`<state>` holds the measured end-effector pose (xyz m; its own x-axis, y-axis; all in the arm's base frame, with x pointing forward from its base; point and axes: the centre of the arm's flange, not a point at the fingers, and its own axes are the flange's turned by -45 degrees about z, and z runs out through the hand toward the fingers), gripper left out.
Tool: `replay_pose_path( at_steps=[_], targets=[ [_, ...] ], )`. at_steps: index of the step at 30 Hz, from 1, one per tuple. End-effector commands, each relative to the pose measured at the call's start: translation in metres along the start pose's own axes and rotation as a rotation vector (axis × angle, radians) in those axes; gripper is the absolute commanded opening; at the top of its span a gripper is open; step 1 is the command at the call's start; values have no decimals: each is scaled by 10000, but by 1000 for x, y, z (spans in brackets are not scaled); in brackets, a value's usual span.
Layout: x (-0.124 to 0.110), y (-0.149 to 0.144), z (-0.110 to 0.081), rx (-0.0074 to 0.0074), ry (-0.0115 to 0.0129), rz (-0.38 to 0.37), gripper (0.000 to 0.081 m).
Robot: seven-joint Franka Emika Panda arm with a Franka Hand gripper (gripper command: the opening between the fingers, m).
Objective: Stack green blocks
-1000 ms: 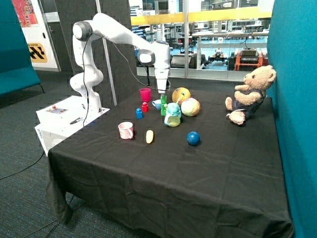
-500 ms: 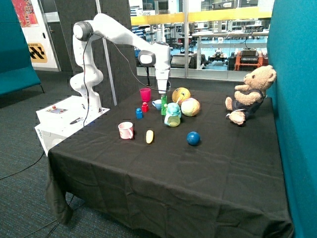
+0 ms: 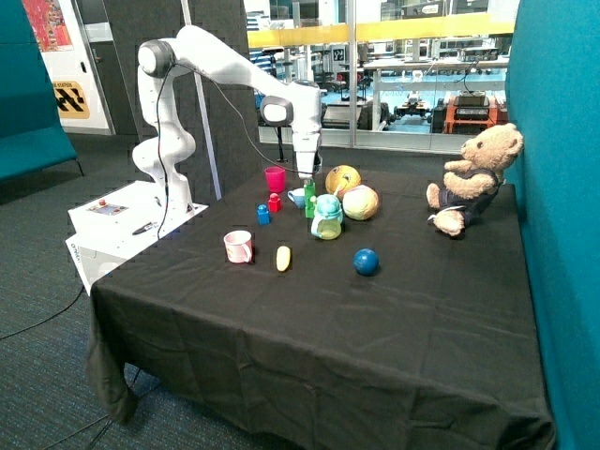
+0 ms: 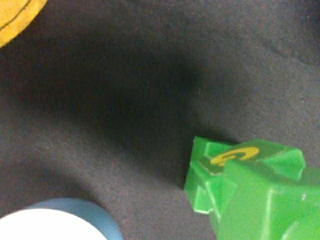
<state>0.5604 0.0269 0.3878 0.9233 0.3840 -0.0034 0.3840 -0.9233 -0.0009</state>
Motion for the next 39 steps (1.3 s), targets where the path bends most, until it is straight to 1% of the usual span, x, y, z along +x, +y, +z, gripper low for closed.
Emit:
replay_pose_path(
  at_steps=[1, 2, 4, 6, 9, 11, 16, 19, 25, 33, 39],
  targets=[
    [-5, 4, 0, -9, 34, 13, 708],
    [-6, 4, 0, -9, 34, 16, 696],
    [-7, 4, 0, -9, 34, 26, 715],
    [-8, 5, 0, -9, 34, 53, 690],
    [-9, 6, 0, -9, 34, 94, 718],
    [-11, 7, 0, -9, 34, 126, 704],
    [-12, 8, 1, -9, 34, 175, 702],
    [-12, 8, 1, -9, 34, 174, 719],
    [-9, 4, 3, -9, 34, 132, 801],
    [-6, -2, 3, -9, 34, 19, 808],
    [-6, -1, 3, -9, 34, 50, 808]
  ],
)
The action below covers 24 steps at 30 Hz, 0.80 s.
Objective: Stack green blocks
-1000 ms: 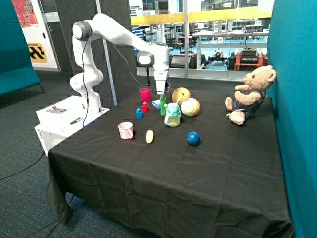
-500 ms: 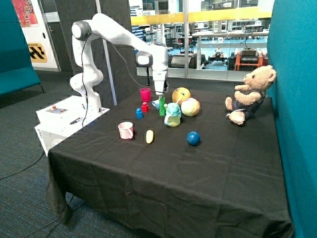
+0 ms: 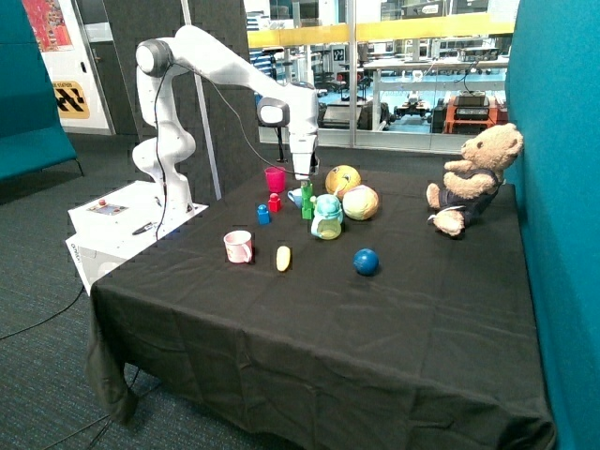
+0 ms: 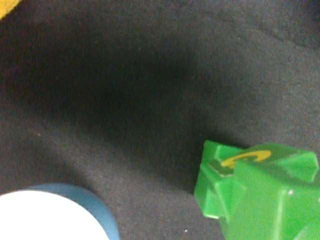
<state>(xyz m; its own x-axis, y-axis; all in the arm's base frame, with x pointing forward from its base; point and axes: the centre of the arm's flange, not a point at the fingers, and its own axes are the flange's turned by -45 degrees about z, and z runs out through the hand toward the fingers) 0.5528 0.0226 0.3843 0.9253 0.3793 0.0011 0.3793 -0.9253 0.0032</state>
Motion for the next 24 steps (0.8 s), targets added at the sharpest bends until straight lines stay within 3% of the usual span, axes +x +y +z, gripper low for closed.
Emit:
replay_pose_path(
  at_steps=[1, 24],
  targets=[
    [2, -1, 0, 32, -11, 19, 808],
    [-5, 4, -9, 32, -11, 72, 808]
  ],
)
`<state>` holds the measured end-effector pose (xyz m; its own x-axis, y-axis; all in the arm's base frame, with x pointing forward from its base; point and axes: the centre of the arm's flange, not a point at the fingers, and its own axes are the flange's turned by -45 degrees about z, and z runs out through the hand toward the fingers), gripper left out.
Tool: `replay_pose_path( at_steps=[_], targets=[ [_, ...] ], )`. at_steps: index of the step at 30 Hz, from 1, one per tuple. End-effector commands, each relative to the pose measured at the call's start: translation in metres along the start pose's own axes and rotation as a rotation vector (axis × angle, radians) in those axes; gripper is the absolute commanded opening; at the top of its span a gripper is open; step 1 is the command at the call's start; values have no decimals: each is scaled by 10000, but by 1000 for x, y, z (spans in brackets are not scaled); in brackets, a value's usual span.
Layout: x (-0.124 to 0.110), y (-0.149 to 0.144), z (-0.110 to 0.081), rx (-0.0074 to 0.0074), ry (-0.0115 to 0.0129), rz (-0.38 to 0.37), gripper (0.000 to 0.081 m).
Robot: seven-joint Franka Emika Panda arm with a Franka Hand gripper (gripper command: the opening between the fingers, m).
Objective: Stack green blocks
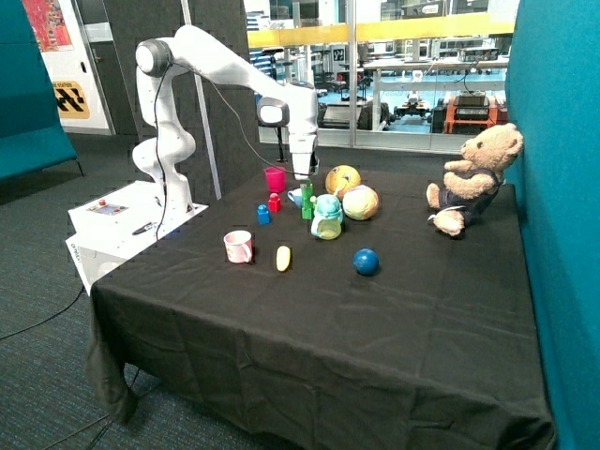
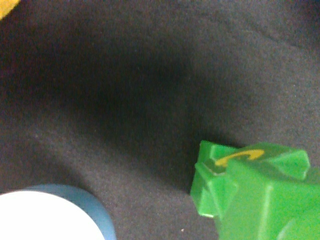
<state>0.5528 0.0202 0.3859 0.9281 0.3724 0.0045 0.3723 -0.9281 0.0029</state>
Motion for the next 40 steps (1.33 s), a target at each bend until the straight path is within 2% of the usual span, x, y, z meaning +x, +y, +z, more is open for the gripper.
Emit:
replay_pose_path(
  at_steps=[1, 11, 20, 32, 40],
  targets=[
    [-5, 2, -9, 29, -45, 9, 808],
    [-33, 16, -15, 28, -46, 429, 808],
    [-54, 29, -11, 27, -46, 568, 808],
    [-60, 35, -8, 27, -46, 572, 808],
    [-52, 25, -2, 28, -45, 237, 808]
  ],
)
